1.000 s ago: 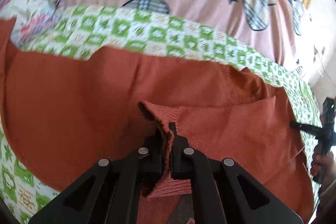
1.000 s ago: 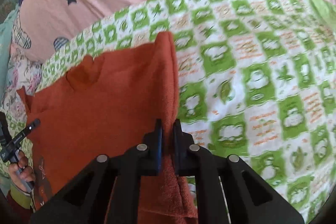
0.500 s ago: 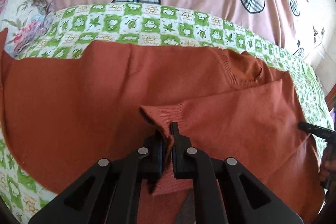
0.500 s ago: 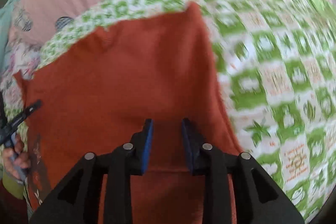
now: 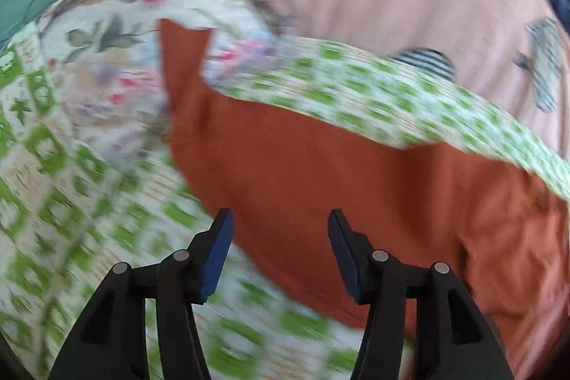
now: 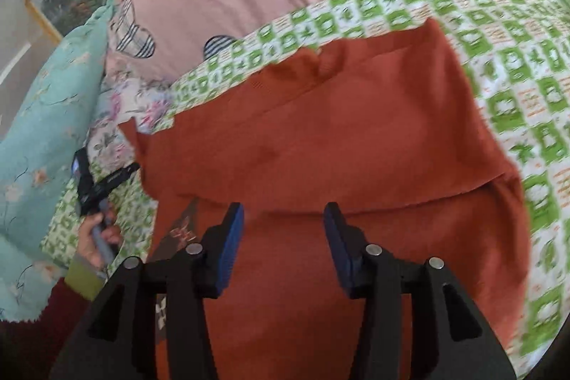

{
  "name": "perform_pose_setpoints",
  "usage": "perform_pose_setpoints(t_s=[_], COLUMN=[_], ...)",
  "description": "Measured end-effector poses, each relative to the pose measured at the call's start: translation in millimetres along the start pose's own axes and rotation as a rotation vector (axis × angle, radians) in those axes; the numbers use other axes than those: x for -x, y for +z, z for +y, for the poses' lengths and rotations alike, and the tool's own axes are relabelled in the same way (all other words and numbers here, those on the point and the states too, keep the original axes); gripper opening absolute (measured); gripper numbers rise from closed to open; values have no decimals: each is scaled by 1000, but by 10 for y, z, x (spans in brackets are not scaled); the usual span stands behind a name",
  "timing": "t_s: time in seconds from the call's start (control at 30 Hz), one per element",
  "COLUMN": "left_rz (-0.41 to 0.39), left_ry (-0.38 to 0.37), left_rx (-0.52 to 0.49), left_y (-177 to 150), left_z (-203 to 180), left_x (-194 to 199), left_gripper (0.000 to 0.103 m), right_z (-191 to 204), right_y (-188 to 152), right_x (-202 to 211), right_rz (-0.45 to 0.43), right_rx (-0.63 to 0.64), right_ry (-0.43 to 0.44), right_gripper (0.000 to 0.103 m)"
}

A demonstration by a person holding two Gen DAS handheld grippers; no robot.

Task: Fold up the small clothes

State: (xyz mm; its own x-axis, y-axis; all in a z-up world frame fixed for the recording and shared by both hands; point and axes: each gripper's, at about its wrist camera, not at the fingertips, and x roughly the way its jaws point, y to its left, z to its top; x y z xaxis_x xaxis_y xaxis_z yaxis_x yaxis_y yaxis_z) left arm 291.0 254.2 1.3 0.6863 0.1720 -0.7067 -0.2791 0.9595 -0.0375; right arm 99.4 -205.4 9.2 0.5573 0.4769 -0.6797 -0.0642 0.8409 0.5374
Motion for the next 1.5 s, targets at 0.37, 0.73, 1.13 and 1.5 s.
perform_pose_setpoints(t_s=[0.37,0.73,1.13,1.5], left_rz=[-10,-51,-192,-6], left_ry=[313,157,-326,-472], left_rx=[-25,5,-119,-352], left_y=[862,767,-59,-900], left_z=[465,580,-1185,-2937], left_x=[-846,-655,924,572], left_gripper=[77,5,5,5], right_z=[41,36,-172,-567], right_y=[-227,-226,-184,-109], right_x=[-227,-161,205,516], right_rz=[105,87,3,-60], right_rx=[24,10,-46,-140], right_ry=[-58,-30,-16,-62], right_gripper=[51,51,51,51])
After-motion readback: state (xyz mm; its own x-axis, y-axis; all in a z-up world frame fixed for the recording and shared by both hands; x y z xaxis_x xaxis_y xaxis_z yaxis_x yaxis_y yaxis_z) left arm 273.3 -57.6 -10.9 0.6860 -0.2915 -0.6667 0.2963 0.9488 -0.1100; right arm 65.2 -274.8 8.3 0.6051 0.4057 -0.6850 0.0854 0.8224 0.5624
